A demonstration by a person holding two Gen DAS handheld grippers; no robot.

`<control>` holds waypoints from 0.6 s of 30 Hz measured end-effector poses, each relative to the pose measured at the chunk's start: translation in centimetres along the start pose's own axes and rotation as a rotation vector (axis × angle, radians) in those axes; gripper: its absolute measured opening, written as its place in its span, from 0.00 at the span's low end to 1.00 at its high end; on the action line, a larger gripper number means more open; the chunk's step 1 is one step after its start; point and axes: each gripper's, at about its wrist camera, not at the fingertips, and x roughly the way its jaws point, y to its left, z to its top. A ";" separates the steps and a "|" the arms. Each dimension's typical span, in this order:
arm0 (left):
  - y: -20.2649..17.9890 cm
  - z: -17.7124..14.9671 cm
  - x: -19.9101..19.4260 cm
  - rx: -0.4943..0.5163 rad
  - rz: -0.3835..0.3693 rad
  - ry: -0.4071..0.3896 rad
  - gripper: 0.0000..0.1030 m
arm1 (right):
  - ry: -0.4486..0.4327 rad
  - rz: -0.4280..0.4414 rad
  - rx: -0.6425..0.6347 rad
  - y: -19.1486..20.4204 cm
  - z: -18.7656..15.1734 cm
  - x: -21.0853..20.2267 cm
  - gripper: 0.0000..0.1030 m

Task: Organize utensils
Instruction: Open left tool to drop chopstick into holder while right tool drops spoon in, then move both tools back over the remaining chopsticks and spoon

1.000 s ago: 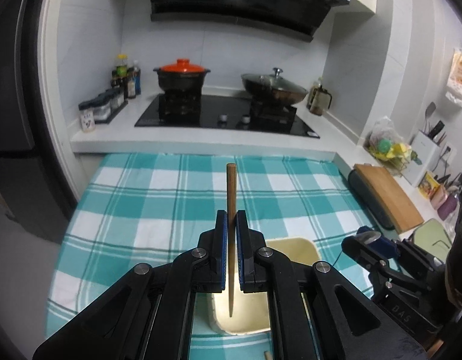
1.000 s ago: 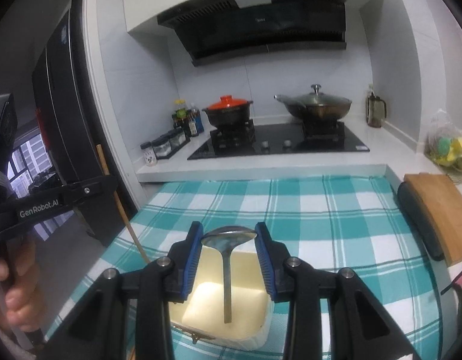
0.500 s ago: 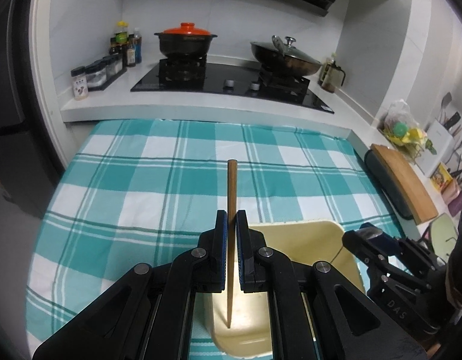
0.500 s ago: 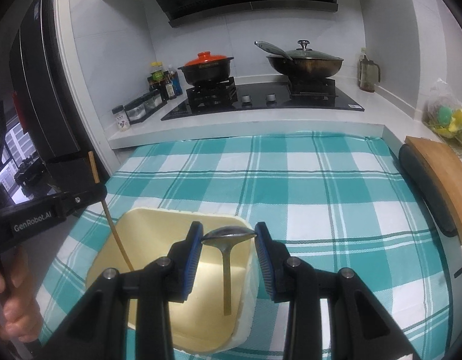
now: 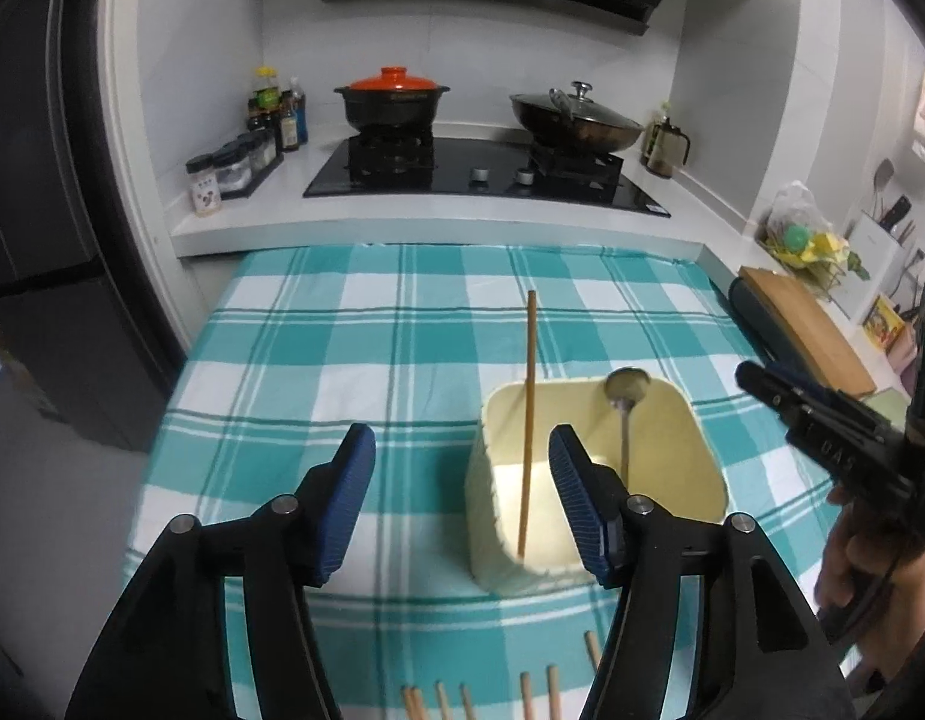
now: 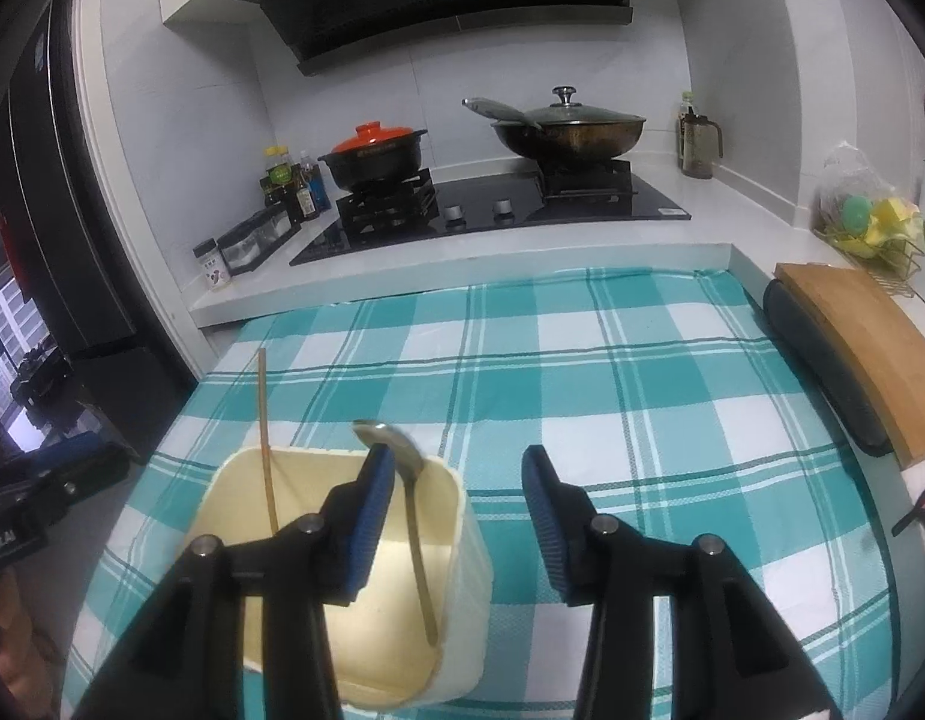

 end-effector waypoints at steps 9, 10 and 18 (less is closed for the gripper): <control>3.0 -12.2 -12.8 0.068 -0.043 0.054 0.75 | -0.047 0.014 -0.104 -1.4 -5.9 -14.1 0.54; 3.3 -14.0 -13.8 0.072 -0.036 0.050 0.75 | -0.045 0.011 -0.115 -1.5 -7.2 -15.6 0.54; 3.5 -26.2 -15.6 -0.076 -0.038 0.057 0.77 | -0.064 -0.090 -0.181 -0.9 -19.2 -24.0 0.54</control>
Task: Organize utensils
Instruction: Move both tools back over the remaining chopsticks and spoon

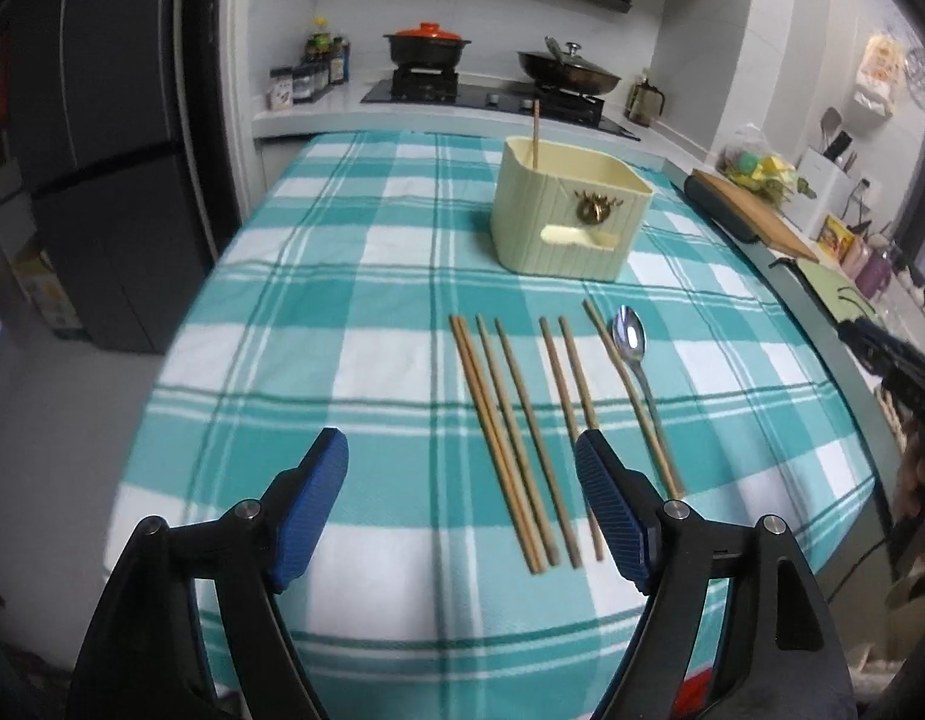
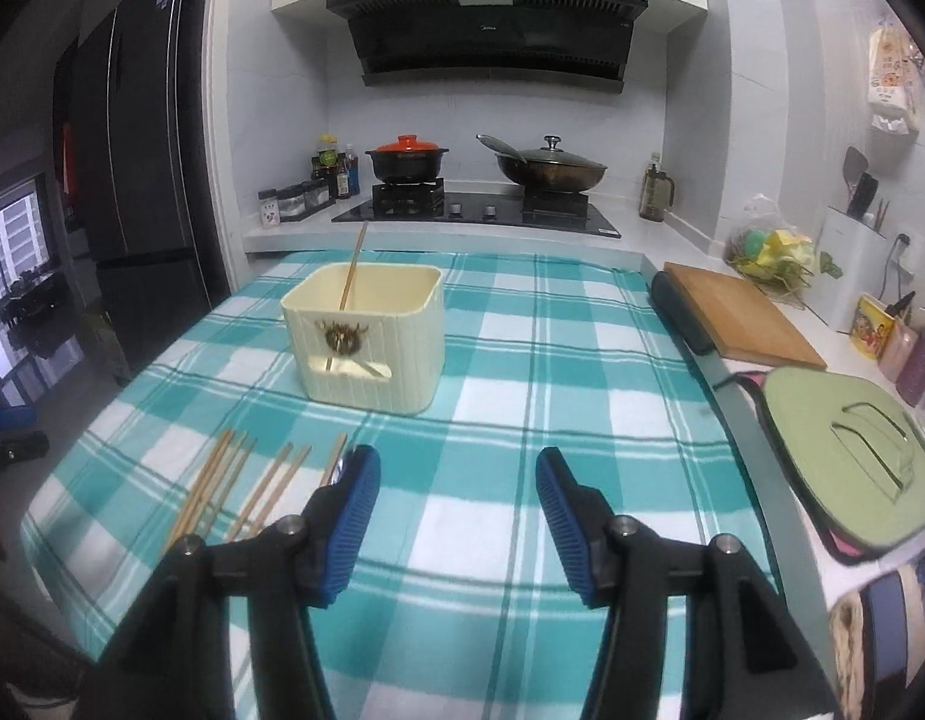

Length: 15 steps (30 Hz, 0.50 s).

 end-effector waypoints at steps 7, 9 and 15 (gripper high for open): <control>-2.0 -3.5 1.8 -0.058 -0.074 0.064 0.77 | 0.061 -0.032 0.008 3.3 -7.7 -0.9 0.54; -2.7 -3.5 1.5 -0.017 -0.032 0.036 0.77 | 0.078 0.002 -0.026 4.5 -8.6 -0.9 0.54; -2.7 -3.0 0.8 -0.036 -0.025 -0.005 0.77 | -0.001 0.036 -0.098 7.3 -9.0 -2.2 0.54</control>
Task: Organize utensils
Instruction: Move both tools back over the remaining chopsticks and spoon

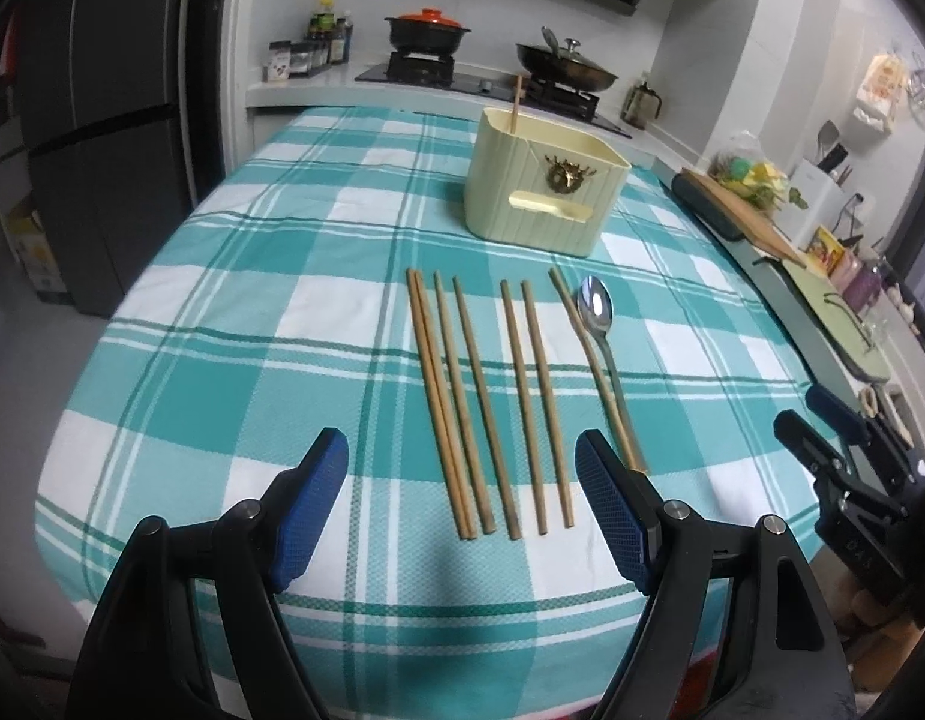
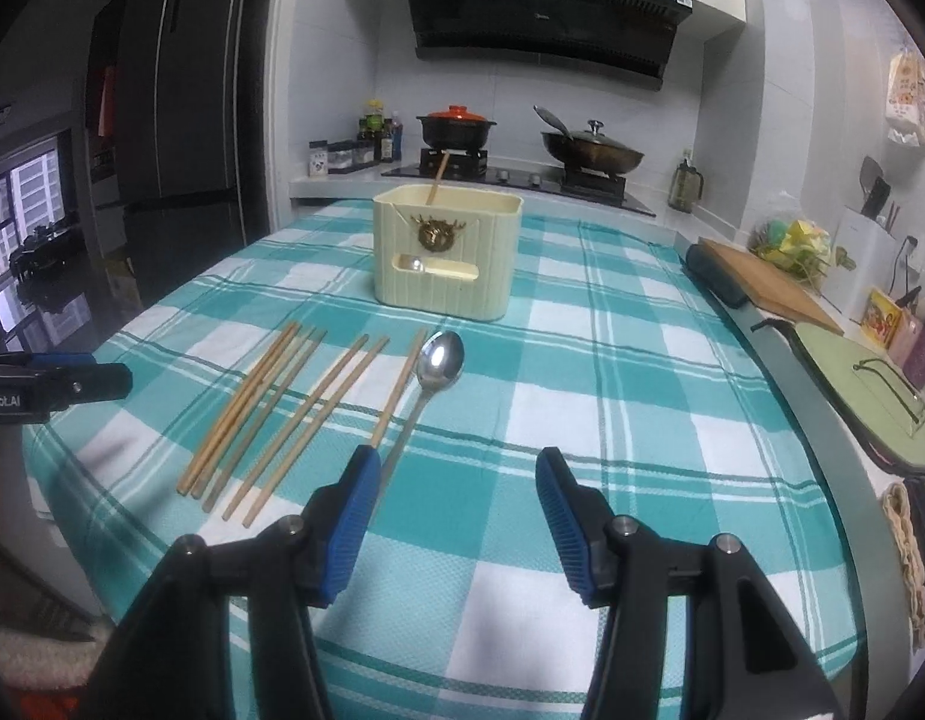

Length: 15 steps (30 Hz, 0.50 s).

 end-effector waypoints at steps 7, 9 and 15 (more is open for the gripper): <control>0.5 0.2 -0.2 -0.018 0.036 -0.029 0.79 | -0.003 0.049 -0.042 1.8 1.0 0.8 0.54; 0.6 -0.1 0.1 -0.016 0.041 -0.016 0.79 | 0.007 0.054 -0.031 1.8 1.1 1.2 0.53; 0.7 -0.3 0.7 -0.024 0.043 0.001 0.79 | 0.038 0.051 -0.001 1.6 0.6 1.7 0.54</control>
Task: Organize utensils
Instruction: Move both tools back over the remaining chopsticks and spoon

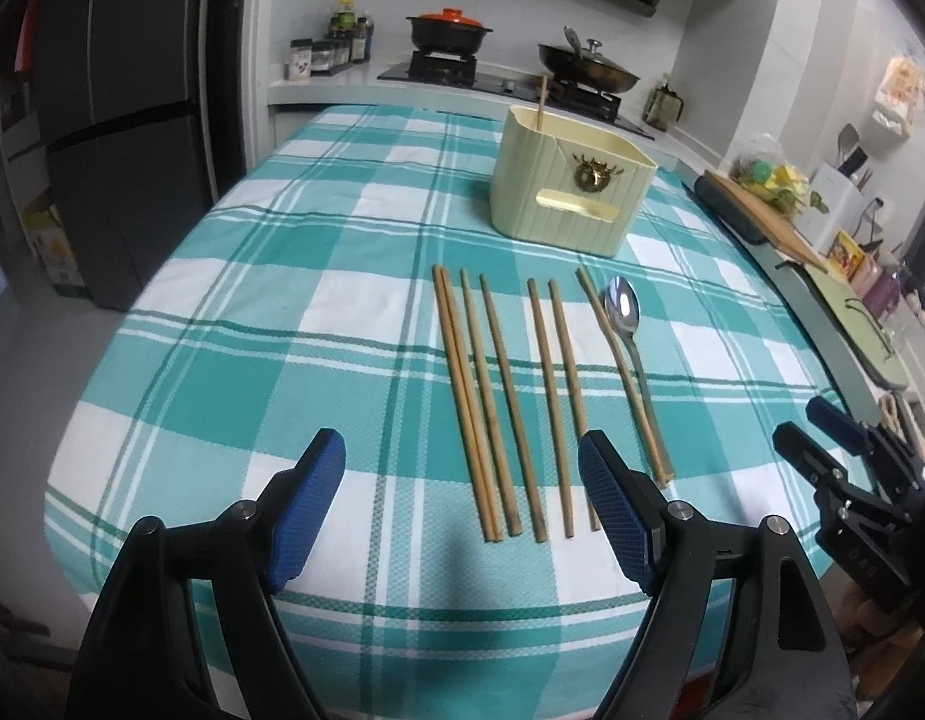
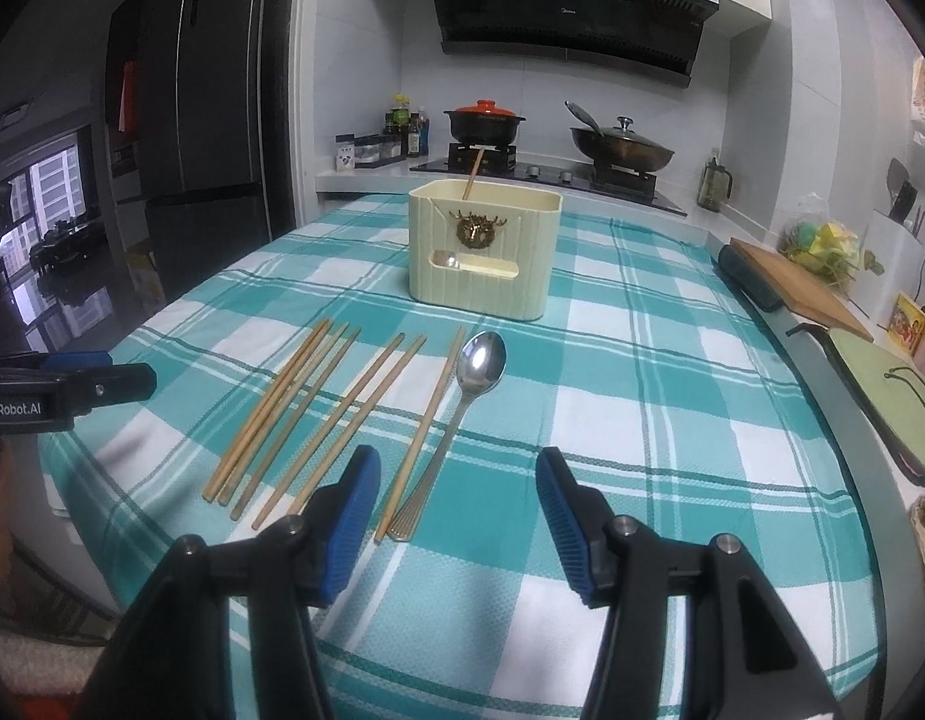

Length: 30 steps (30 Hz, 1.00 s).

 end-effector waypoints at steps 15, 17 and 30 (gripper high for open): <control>-1.5 -0.6 0.4 0.040 -0.008 0.013 0.82 | 0.028 -0.011 0.065 -1.8 -0.3 0.5 0.54; -1.5 -0.6 0.5 0.038 -0.008 0.016 0.82 | 0.027 -0.016 0.061 -1.7 -0.3 0.5 0.54; -1.0 -1.0 1.2 0.029 -0.003 0.027 0.83 | 0.031 -0.042 0.076 -2.1 -0.4 0.6 0.54</control>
